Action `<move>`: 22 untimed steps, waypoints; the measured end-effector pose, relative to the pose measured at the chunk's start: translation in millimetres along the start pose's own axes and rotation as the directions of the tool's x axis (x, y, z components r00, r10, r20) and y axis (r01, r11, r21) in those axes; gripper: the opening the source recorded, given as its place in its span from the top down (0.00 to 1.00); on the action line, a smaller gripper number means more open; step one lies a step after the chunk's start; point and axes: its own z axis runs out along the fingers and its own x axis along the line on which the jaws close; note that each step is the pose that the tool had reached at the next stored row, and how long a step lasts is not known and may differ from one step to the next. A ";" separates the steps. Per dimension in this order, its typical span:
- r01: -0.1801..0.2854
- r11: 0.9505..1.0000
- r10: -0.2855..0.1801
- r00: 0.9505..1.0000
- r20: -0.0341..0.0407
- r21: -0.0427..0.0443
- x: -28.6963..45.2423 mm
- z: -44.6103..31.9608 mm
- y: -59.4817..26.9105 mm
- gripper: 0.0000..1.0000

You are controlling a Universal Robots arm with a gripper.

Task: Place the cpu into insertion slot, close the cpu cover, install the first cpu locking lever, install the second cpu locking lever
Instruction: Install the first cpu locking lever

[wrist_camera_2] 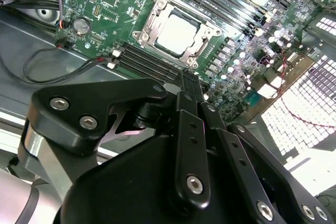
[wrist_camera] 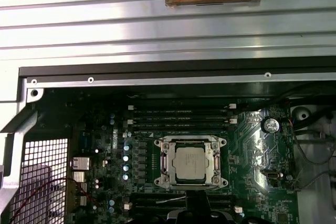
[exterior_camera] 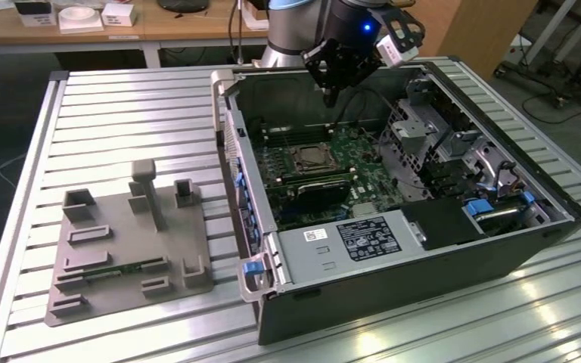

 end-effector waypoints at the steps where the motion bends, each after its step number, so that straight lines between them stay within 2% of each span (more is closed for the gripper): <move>1: 0.000 1.000 0.000 1.000 0.000 0.000 0.0 0.2 0.0 0.89; 5: 0.000 1.000 0.000 1.000 0.000 0.000 6.0 3.5 -0.5 0.89; 11: 0.000 1.000 0.000 1.000 0.000 0.000 23.9 14.7 -1.9 0.89; 22: 0.001 1.000 -0.001 1.000 0.000 0.000 45.6 34.9 -4.2 0.89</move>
